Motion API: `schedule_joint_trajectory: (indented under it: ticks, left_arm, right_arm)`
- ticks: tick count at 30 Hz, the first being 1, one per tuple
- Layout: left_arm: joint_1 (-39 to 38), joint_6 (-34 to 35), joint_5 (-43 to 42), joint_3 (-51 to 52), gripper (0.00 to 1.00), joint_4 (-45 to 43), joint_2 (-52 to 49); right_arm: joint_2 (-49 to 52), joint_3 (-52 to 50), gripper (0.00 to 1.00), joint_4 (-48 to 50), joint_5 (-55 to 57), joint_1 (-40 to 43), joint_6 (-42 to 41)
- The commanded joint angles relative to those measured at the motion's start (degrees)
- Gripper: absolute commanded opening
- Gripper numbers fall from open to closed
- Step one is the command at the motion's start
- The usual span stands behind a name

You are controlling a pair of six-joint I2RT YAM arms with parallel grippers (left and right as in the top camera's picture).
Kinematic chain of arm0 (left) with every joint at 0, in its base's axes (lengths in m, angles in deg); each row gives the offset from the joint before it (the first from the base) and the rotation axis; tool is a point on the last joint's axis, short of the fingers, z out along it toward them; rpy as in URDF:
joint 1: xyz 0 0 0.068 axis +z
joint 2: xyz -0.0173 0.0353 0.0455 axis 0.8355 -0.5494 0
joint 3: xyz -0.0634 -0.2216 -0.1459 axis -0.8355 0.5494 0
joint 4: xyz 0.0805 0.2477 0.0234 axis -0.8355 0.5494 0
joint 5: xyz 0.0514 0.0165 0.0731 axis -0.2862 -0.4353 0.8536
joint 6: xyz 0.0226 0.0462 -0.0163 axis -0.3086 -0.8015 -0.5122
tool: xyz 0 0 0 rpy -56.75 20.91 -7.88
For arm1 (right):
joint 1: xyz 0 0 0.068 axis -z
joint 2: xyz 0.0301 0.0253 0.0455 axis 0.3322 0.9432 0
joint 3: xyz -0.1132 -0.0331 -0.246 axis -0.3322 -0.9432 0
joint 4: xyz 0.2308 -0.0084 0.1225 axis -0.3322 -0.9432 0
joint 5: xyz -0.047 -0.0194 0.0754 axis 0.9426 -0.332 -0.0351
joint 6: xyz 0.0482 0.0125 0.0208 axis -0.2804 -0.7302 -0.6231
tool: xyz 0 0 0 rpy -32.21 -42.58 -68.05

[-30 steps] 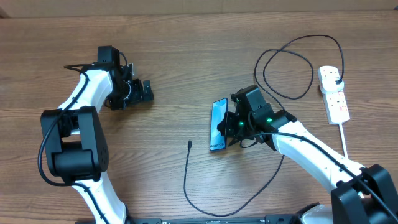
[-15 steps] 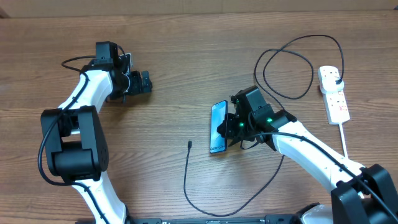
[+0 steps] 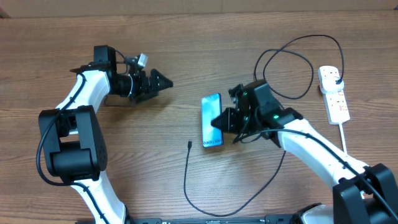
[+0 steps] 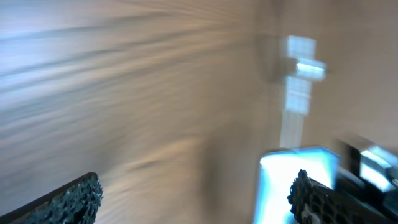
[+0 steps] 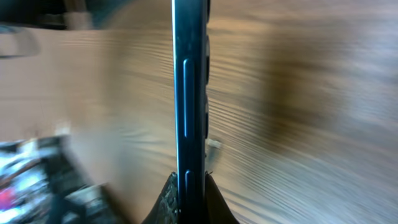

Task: Plug charger to phone and switch on socket
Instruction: 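Rotate the held phone upright with the right gripper, then grasp the phone from the opposite side with the left gripper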

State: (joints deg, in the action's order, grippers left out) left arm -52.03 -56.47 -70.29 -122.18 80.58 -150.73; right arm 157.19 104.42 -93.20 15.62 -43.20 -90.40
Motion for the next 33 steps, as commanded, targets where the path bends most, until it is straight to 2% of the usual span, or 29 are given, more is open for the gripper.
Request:
schedule_joint_trajectory:
  ticks: [1, 3, 6, 12, 14, 16, 18, 24, 28, 33]
  left_arm:
    - [-0.1, -6.5, -24.2, -0.1, 1.00, 0.0, 0.0]
    - [-0.7, -7.1, -24.9, -0.1, 1.00, 0.9, 0.0]
    - [-2.0, -11.3, -30.9, -0.1, 1.00, 2.4, 0.0]
    - [-5.6, -16.7, -30.8, -0.2, 1.00, 10.1, 0.1]
    - [-6.8, -18.1, -30.8, -0.2, 0.95, 12.3, 0.1]
    - [-7.8, -18.1, -30.8, -0.2, 0.75, 13.1, 0.1]
    - [-8.5, -18.1, -30.8, -0.2, 0.64, 13.1, 0.1]
    - [-10.2, -18.0, -30.8, -0.2, 0.63, 13.3, 0.2]
    - [-11.5, -18.0, -30.9, -0.2, 0.53, 13.2, 0.2]
    - [-12.9, -17.9, -30.9, -0.2, 0.52, 13.2, 0.2]
  right_arm:
    - [-0.5, 0.3, 0.04, 6.4, -20.8, 2.9, 3.8]
    - [-0.5, 0.3, 0.04, 11.1, -24.9, 4.0, 1.7]
    - [-0.5, 0.3, 0.04, 14.6, -24.2, 4.4, -2.5]
    - [-0.5, 0.3, 0.04, 20.9, -24.2, 4.4, -5.1]
    - [-0.5, 0.3, 0.04, 22.8, -23.7, 4.4, -6.2]
    - [-0.5, 0.3, 0.04, 22.8, -20.6, 4.4, -8.8]
    - [-0.4, 0.3, 0.04, 22.7, -17.5, 4.4, -11.1]
    - [-0.3, 0.3, 0.04, 24.2, -14.2, 4.2, -13.7]
    - [0.2, 0.3, 0.04, 24.1, -13.3, 3.8, -13.7]
    - [1.5, 0.3, 0.05, 24.1, -12.6, 2.8, -13.6]
